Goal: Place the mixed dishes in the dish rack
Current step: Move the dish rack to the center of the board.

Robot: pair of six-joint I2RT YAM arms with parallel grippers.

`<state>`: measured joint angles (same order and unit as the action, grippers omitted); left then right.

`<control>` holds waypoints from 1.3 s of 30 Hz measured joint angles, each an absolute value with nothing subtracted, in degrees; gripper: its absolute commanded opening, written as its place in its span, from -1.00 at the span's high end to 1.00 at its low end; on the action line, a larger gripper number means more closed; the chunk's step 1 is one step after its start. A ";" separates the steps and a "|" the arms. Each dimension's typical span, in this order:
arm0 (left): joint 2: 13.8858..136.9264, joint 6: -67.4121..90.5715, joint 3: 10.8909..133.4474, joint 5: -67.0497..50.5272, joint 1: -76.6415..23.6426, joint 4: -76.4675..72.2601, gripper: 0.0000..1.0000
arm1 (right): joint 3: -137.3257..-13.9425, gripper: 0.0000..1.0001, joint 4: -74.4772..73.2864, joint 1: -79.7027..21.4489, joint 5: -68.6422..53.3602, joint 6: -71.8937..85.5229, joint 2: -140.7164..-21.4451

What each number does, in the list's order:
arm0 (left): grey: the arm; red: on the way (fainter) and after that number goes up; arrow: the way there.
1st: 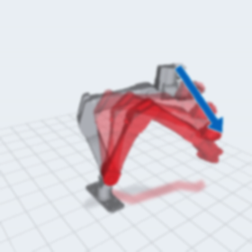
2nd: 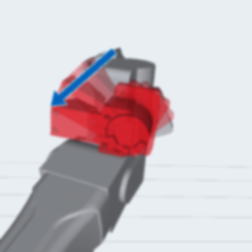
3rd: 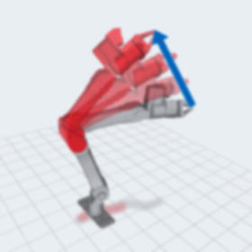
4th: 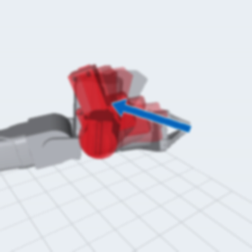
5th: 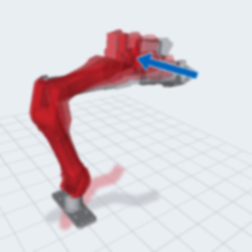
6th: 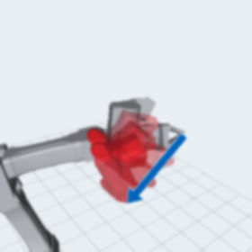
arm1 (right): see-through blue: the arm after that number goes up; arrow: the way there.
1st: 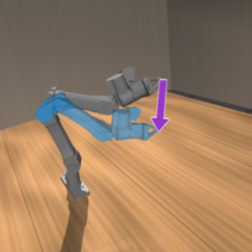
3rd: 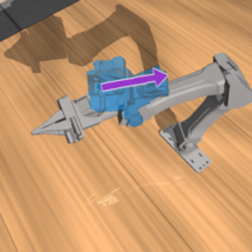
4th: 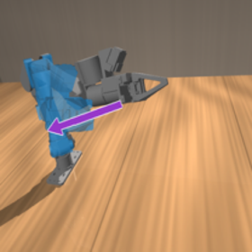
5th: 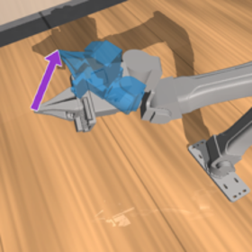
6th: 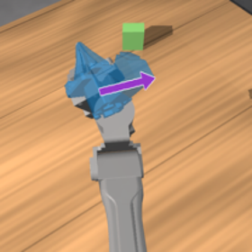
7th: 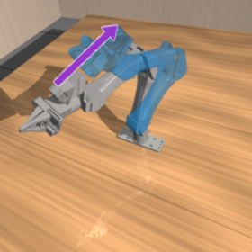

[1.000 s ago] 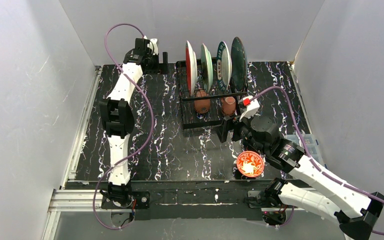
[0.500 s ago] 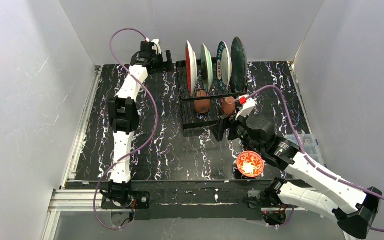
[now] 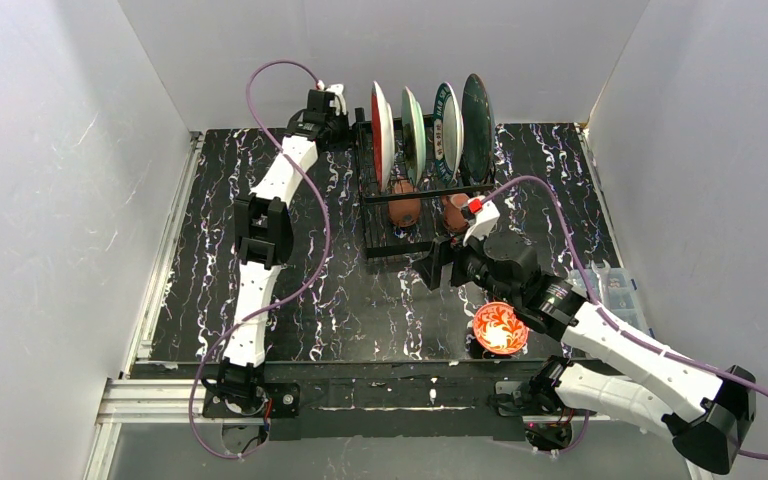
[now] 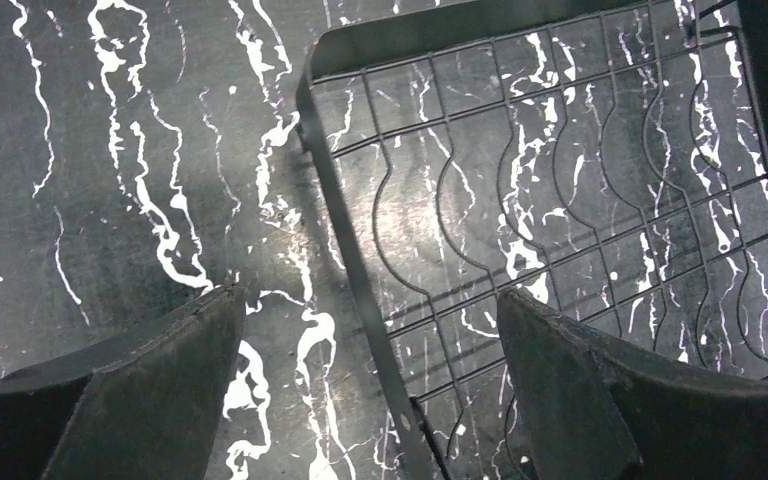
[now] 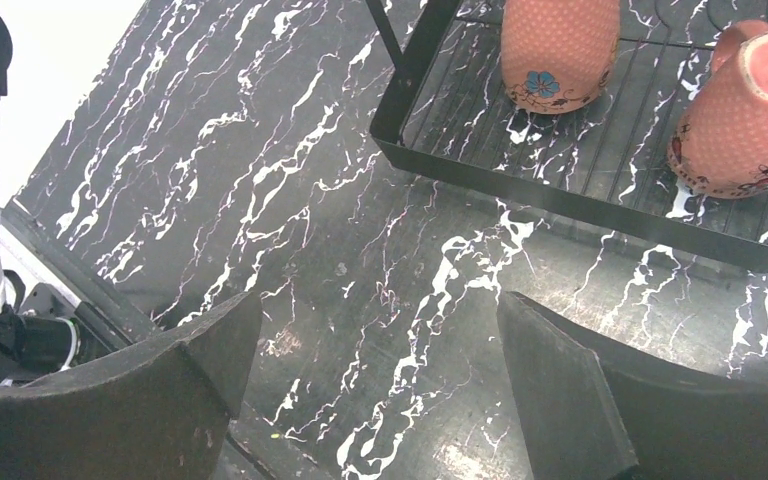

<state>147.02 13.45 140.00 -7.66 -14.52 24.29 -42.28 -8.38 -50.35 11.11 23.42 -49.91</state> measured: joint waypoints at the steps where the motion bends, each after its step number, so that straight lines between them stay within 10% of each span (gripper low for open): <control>1: 147.02 13.41 140.14 -7.42 -14.79 24.21 -0.79 | -42.24 -0.92 -8.40 -50.35 10.92 23.53 -50.02; 39: 152.14 10.46 142.06 3.27 -18.52 22.26 1.00 | -39.29 -0.91 -3.62 -50.35 9.45 24.10 -54.13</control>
<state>152.14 10.46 142.06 3.27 -18.52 22.26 -39.29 -3.62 -50.35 9.45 24.10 -54.13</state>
